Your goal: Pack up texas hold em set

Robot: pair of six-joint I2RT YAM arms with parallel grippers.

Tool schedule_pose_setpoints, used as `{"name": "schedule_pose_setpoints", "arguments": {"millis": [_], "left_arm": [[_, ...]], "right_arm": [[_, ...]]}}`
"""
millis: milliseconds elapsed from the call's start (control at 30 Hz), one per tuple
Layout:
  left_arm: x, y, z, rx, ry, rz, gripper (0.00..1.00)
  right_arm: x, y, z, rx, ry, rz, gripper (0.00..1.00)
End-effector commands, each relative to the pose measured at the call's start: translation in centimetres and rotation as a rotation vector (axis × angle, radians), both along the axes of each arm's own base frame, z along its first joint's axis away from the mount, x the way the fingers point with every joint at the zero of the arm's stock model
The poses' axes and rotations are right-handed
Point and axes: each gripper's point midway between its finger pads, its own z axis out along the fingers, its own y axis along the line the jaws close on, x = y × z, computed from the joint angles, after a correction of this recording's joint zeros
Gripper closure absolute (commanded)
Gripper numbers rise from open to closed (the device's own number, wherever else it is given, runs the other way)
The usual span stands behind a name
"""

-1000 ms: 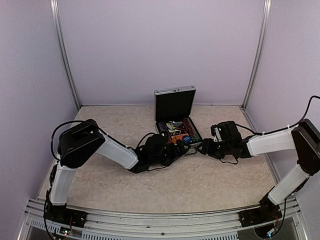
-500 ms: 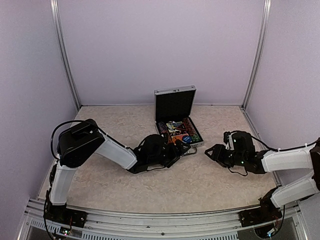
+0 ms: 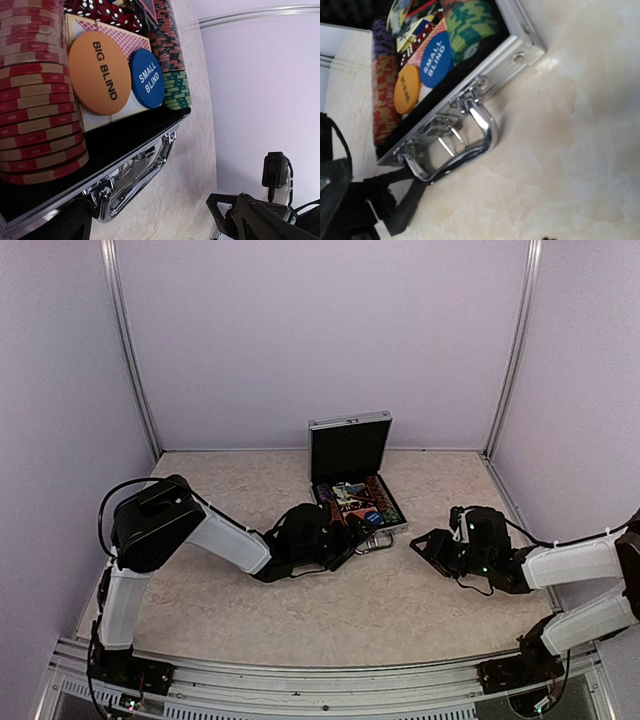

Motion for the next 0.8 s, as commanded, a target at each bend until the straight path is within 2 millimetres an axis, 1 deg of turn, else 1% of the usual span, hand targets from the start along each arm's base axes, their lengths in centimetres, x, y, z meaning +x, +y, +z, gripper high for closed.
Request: {"name": "schedule_pose_setpoints", "arguments": {"millis": [0,233,567,600,767], "left_arm": [[0.9,-0.5,3.7,-0.091,-0.054,0.019,0.01],[0.3,-1.4,4.6,-0.195,-0.068,-0.018,0.01],[0.5,-1.2,7.8,-0.259,-0.127,-0.013,0.01],[0.6,-1.3,8.0,-0.260,-0.131,-0.012,0.01],[1.0,-1.1,7.6,-0.255,-0.127,-0.004,0.01]], "right_arm": [[-0.2,0.3,-0.3,0.011,0.001,0.009,0.48],[0.2,0.7,-0.4,-0.004,-0.004,0.024,0.48],[0.6,1.5,-0.5,0.017,-0.007,0.047,0.49],[0.7,1.5,-0.4,0.017,-0.008,0.047,0.49],[1.7,2.4,-0.5,0.017,-0.012,0.064,0.49]]}}
